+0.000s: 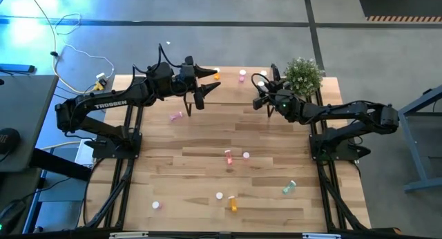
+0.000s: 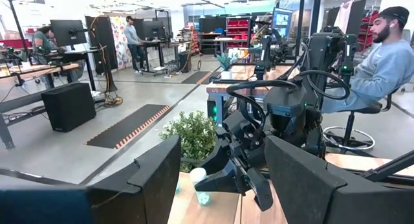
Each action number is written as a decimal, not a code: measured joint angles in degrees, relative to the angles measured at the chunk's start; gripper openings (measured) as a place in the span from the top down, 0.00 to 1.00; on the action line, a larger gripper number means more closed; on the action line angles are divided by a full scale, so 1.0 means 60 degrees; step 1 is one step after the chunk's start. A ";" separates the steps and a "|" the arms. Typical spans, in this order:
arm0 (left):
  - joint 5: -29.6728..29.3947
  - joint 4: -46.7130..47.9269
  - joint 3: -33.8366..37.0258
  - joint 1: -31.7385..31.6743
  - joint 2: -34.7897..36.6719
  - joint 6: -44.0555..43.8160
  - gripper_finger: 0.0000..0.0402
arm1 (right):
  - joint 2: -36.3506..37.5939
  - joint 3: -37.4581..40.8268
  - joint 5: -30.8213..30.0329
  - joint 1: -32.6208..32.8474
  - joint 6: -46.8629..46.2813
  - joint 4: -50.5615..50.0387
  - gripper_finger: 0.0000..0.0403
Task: Pick and place medicine bottles onto shelf by color
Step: Put the top blue pill bottle on the shelf aligned with the other blue pill bottle, then put the top purple pill bottle on the shelf aligned with the other purple pill bottle
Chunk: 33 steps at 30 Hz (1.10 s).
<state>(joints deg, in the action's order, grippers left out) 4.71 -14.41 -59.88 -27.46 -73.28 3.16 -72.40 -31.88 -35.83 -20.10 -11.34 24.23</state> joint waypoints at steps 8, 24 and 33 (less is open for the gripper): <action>0.0000 0.0000 0.0000 0.0000 0.0000 0.0003 0.46 | 0.0004 0.0000 -0.0145 0.0000 -0.0032 -0.0018 0.62; 0.0000 -0.0004 0.0000 0.0000 0.0000 -0.0022 0.46 | 0.0000 0.0004 -0.0175 0.0000 0.0391 0.0492 0.62; 0.0000 -0.0004 0.0000 0.0004 0.0000 -0.0022 0.46 | 0.0004 0.0004 -0.0208 0.0000 0.0654 0.0925 0.62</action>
<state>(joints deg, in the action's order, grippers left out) 4.71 -14.44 -59.88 -27.44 -73.28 3.03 -72.38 -31.86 -37.08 -20.10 -7.42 29.78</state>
